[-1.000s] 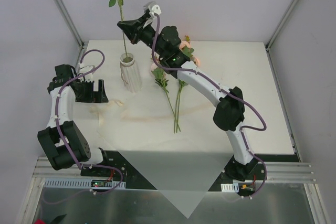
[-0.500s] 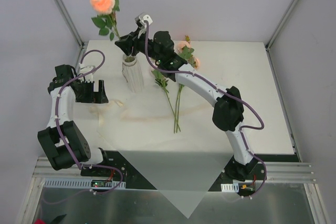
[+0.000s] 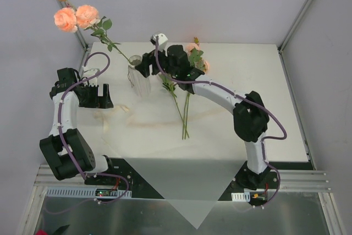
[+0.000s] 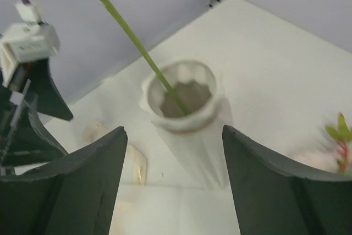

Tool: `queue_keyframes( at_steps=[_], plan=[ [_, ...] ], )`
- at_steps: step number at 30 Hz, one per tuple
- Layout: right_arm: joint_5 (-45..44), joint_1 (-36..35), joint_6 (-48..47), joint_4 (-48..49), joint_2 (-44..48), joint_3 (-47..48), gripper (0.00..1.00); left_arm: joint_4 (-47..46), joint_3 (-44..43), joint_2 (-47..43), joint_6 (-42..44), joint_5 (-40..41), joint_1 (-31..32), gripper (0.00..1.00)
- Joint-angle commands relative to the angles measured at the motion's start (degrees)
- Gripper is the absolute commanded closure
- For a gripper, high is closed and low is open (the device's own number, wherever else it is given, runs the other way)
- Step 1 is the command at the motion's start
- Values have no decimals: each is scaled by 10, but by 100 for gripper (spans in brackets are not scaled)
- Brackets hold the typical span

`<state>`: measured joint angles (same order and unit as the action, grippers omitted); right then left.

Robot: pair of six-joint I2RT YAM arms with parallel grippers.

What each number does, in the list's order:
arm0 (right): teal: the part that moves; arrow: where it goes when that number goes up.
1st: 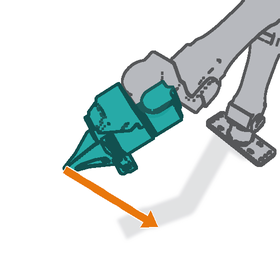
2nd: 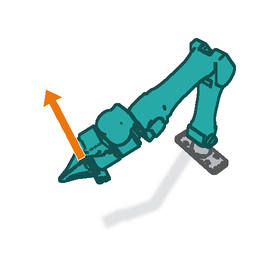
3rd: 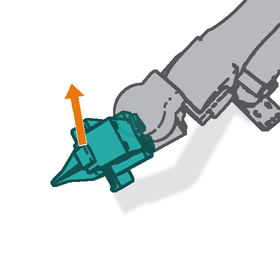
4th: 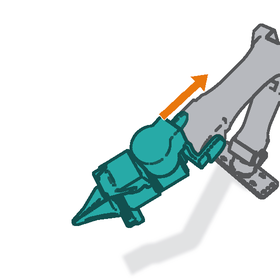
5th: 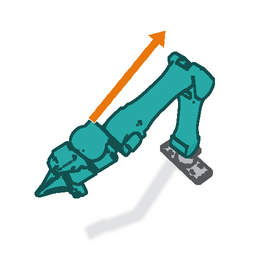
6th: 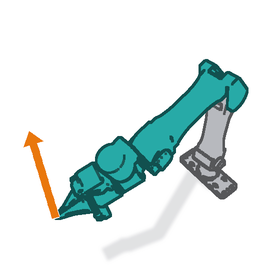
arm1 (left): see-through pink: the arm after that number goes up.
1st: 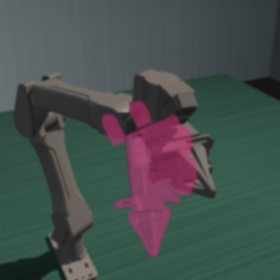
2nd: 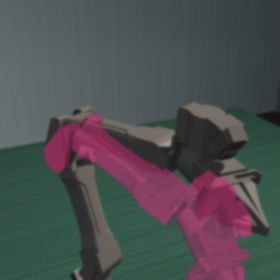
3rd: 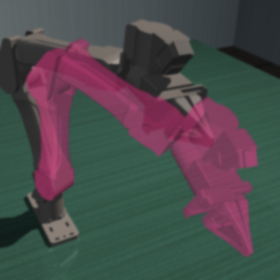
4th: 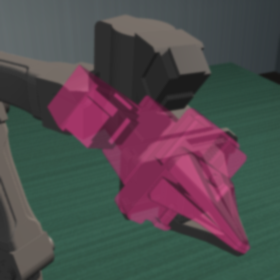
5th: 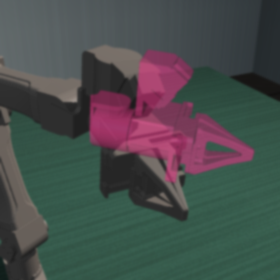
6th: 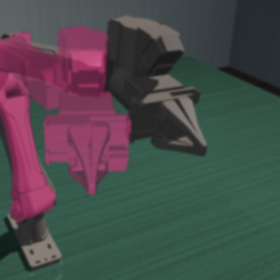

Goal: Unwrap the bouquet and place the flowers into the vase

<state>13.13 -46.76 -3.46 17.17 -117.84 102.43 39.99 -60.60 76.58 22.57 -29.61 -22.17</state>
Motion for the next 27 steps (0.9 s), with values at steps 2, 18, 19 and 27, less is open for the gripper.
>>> queue_keyframes(
  at_steps=[2,18,19,27],
  plan=[
    [-33,42,5,12,134,-117,26,18,7,-18,13,-14,-1,1],
    [-70,66,-57,-361,23,-27,36,50,96,-72,141,92,-1,1],
    [-74,67,-57,-375,16,-22,37,49,101,-77,143,95,-1,1],
    [-75,67,-55,-449,-79,50,40,59,88,-66,115,68,0,1]
  ],
)
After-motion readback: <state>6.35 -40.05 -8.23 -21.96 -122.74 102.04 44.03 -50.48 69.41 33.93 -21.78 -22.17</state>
